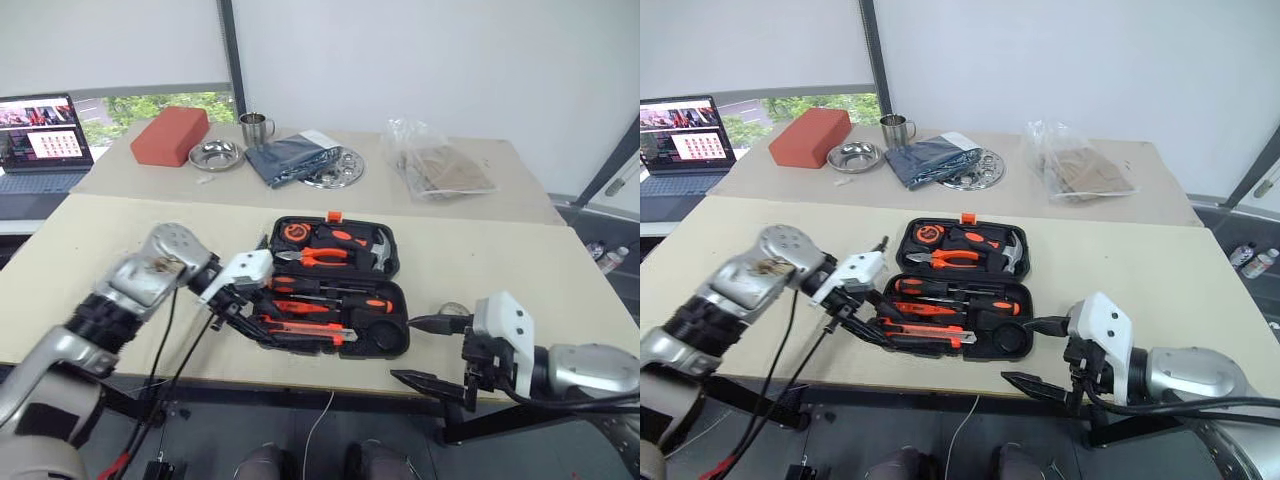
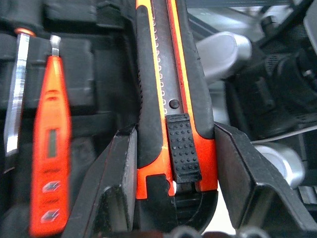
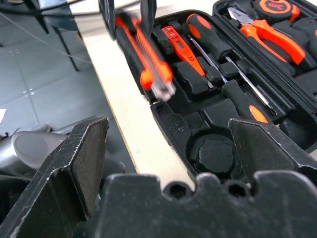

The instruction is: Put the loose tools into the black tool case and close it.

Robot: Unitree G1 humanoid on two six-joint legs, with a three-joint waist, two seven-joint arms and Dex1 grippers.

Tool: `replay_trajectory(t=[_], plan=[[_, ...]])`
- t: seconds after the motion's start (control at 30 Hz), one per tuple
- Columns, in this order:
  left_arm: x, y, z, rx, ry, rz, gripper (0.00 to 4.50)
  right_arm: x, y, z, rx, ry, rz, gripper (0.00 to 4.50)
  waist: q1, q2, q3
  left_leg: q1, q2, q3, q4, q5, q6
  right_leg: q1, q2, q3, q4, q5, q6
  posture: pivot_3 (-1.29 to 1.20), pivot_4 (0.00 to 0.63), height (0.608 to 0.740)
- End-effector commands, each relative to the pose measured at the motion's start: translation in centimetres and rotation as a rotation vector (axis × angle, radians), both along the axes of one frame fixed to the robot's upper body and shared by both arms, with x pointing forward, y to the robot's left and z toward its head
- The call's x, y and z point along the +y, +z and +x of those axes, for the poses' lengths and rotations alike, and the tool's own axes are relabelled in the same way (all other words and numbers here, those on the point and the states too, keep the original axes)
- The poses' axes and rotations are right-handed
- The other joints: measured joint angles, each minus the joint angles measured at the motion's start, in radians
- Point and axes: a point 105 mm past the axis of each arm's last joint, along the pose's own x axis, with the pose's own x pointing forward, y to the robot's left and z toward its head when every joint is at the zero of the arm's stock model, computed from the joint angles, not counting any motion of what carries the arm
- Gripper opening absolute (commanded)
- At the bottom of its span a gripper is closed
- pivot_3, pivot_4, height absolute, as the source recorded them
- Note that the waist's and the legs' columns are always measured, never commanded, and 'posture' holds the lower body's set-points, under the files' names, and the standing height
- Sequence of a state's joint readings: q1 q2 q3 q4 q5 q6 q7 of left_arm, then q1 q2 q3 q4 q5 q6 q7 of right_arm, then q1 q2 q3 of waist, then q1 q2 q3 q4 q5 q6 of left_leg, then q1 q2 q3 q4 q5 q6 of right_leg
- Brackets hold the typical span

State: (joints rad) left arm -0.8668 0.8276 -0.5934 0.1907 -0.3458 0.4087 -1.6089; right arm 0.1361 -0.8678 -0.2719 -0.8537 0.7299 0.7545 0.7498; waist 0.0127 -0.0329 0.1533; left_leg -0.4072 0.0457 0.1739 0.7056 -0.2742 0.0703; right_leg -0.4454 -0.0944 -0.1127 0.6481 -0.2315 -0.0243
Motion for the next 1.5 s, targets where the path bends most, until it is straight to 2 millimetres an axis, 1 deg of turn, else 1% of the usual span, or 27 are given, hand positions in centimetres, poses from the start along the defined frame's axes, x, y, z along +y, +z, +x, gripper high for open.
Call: replay_trajectory(t=[0.03, 0.13, 0.2, 0.27, 0.3, 0.33, 0.37, 0.4, 0.43, 0.57, 0.7, 0.77, 0.83, 0.97, 1.03, 1.07, 1.1, 1.13, 1.2, 1.33, 1.5], plan=[[-0.2, 0.3, 0.7, -0.047, -0.010, 0.021, 1.77, -0.1, 0.9, -0.1, -0.051, -0.031, 0.001, 4.50, -0.002, 0.000, 0.000, 0.000, 0.000, 0.000, 0.000, 0.000, 0.000, 0.000, 0.000, 0.001, 0.000, 0.000, 0.000, 0.00, 0.150, 0.736], [-0.5, -0.2, 1.7, -0.065, 0.018, 0.028, 1.77, -0.1, 0.9, -0.2, -0.057, -0.041, 0.006, 4.50, 0.001, 0.000, 0.000, 0.001, 0.000, -0.001, 0.002, 0.000, 0.001, 0.003, 0.001, 0.001, 0.000, 0.000, 0.001, 0.00, 0.150, 0.736], [-0.7, -0.3, 2.0, -0.060, 0.026, 0.019, 1.77, -0.2, 1.0, -0.1, -0.060, -0.047, 0.008, 4.50, 0.002, 0.000, 0.000, -0.001, 0.000, -0.003, 0.006, -0.001, 0.002, 0.004, 0.002, 0.001, 0.000, -0.001, 0.002, 0.00, 0.150, 0.736], [-1.3, -0.1, 2.0, -0.045, 0.029, -0.020, 2.77, -0.2, 1.0, 0.0, -0.061, -0.049, 0.008, 4.50, 0.002, 0.000, 0.000, 0.000, 0.000, -0.003, 0.006, -0.002, 0.003, 0.005, 0.002, 0.001, -0.001, -0.001, 0.002, 0.00, 0.150, 0.736], [-1.6, 0.1, 2.0, -0.035, 0.025, -0.046, 3.00, -0.2, 1.0, 0.0, -0.061, -0.050, 0.008, 4.50, 0.003, 0.000, 0.000, 0.000, 0.000, -0.004, 0.007, -0.002, 0.004, 0.005, 0.001, 0.002, -0.001, -0.001, 0.002, 0.00, 0.150, 0.736], [-1.8, 0.3, 1.9, -0.024, 0.026, -0.066, 3.44, -0.2, 1.0, 0.0, -0.061, -0.050, 0.008, 4.50, 0.006, 0.000, 0.000, 0.000, 0.000, -0.004, 0.007, -0.002, 0.004, 0.005, 0.001, 0.002, -0.001, -0.001, 0.002, 0.00, 0.150, 0.736], [-2.0, 0.5, 1.9, -0.019, 0.028, -0.079, 3.71, -0.2, 1.0, 0.1, -0.061, -0.049, 0.009, 4.50, 0.007, 0.000, 0.000, 0.000, -0.001, -0.005, 0.007, -0.003, 0.005, 0.006, 0.000, 0.002, -0.001, -0.001, 0.003, 0.00, 0.150, 0.736], [-2.1, 0.7, 2.0, -0.024, 0.032, -0.092, 4.14, -0.2, 1.0, 0.1, -0.060, -0.047, 0.009, 4.50, 0.007, 0.000, 0.000, -0.001, -0.001, -0.005, 0.008, -0.003, 0.006, 0.006, 0.000, 0.002, -0.001, -0.001, 0.003, 0.00, 0.150, 0.736], [-2.1, 0.9, 2.1, -0.025, 0.038, -0.098, 4.42, -0.2, 1.0, 0.2, -0.059, -0.045, 0.009, 4.50, 0.007, 0.000, 0.000, -0.001, -0.001, -0.005, 0.008, -0.003, 0.006, 0.006, 0.000, 0.002, -0.001, 0.000, 0.003, 0.00, 0.150, 0.736], [-1.8, 1.8, 2.4, -0.055, 0.056, -0.136, 4.42, -0.2, 0.9, 0.3, -0.052, -0.037, 0.012, 4.50, 0.002, 0.000, 0.000, -0.001, 0.000, -0.005, 0.008, -0.004, 0.007, 0.006, 0.001, 0.003, -0.001, 0.000, 0.003, 0.00, 0.150, 0.736], [-1.8, 2.1, 2.9, -0.079, 0.088, -0.162, 4.42, -0.1, 0.9, 0.7, -0.051, -0.032, 0.015, 4.50, 0.000, 0.000, 0.000, -0.001, -0.001, -0.005, 0.008, -0.004, 0.007, 0.006, 0.001, 0.004, -0.001, 0.000, 0.003, 0.00, 0.150, 0.736], [-2.0, 2.0, 3.0, -0.090, 0.101, -0.177, 4.03, -0.1, 0.9, 0.9, -0.053, -0.029, 0.017, 4.50, 0.000, 0.000, 0.000, -0.001, -0.001, -0.005, 0.008, -0.004, 0.007, 0.006, 0.001, 0.004, -0.001, 0.000, 0.003, 0.00, 0.150, 0.736], [-2.0, 1.2, 2.8, -0.093, 0.090, -0.159, 3.56, 0.0, 0.9, 1.0, -0.054, -0.025, 0.017, 4.50, 0.000, 0.000, 0.000, -0.001, -0.001, -0.005, 0.009, -0.004, 0.007, 0.006, 0.001, 0.005, -0.001, 0.000, 0.003, 0.00, 0.150, 0.736], [-1.9, 0.1, 2.1, -0.094, 0.057, -0.124, 2.09, -0.1, 1.0, 1.2, -0.055, -0.021, 0.015, 4.50, 0.000, 0.000, 0.000, 0.000, -0.001, -0.005, 0.009, -0.004, 0.007, 0.006, 0.001, 0.005, -0.001, 0.000, 0.003, 0.00, 0.150, 0.736], [-1.8, -0.2, 1.8, -0.089, 0.037, -0.111, 1.61, -0.2, 1.0, 1.2, -0.056, -0.020, 0.013, 4.50, 0.000, 0.000, 0.000, -0.001, -0.001, -0.005, 0.009, -0.004, 0.007, 0.006, 0.001, 0.005, -0.001, 0.001, 0.002, 0.00, 0.150, 0.736], [-1.8, -0.3, 1.6, -0.085, 0.027, -0.105, 1.11, -0.2, 1.0, 1.2, -0.056, -0.020, 0.012, 4.50, 0.001, 0.000, 0.000, -0.001, -0.001, -0.005, 0.009, -0.004, 0.007, 0.006, 0.001, 0.005, -0.001, 0.001, 0.002, 0.00, 0.150, 0.736], [-1.6, -0.5, 1.2, -0.079, 0.007, -0.091, 0.85, -0.2, 1.0, 1.1, -0.056, -0.020, 0.011, 4.50, 0.002, 0.000, 0.000, -0.001, -0.001, -0.005, 0.009, -0.004, 0.007, 0.006, 0.001, 0.005, -0.001, 0.001, 0.002, 0.00, 0.150, 0.736], [-1.5, -0.7, 1.0, -0.075, -0.006, -0.081, 0.45, -0.2, 1.0, 1.1, -0.055, -0.021, 0.011, 4.50, 0.002, 0.000, 0.000, -0.001, -0.001, -0.005, 0.009, -0.004, 0.007, 0.006, 0.001, 0.005, -0.001, 0.001, 0.002, 0.00, 0.150, 0.736], [-1.4, -1.6, 1.1, -0.097, -0.014, -0.042, 0.11, -0.2, 1.0, 1.0, -0.054, -0.022, 0.011, 4.50, 0.001, 0.000, 0.000, -0.001, -0.001, -0.005, 0.009, -0.004, 0.007, 0.006, 0.001, 0.005, -0.001, 0.000, 0.002, 0.00, 0.150, 0.736], [-1.4, -3.2, 1.7, -0.147, -0.012, 0.022, 0.11, -0.2, 0.9, 0.8, -0.049, -0.027, 0.015, 4.50, 0.002, 0.000, 0.000, 0.001, -0.001, -0.005, 0.009, -0.004, 0.007, 0.007, 0.001, 0.005, -0.001, 0.001, 0.002, 0.00, 0.150, 0.736], [-0.4, -4.8, 1.3, -0.167, -0.063, 0.093, 0.11, -0.4, 0.8, 0.7, -0.044, -0.042, 0.022, 4.50, 0.001, 0.002, -0.002, 0.002, -0.001, -0.005, 0.009, -0.004, 0.007, 0.009, 0.000, 0.006, -0.001, 0.001, 0.003, 0.00, 0.150, 0.736]])
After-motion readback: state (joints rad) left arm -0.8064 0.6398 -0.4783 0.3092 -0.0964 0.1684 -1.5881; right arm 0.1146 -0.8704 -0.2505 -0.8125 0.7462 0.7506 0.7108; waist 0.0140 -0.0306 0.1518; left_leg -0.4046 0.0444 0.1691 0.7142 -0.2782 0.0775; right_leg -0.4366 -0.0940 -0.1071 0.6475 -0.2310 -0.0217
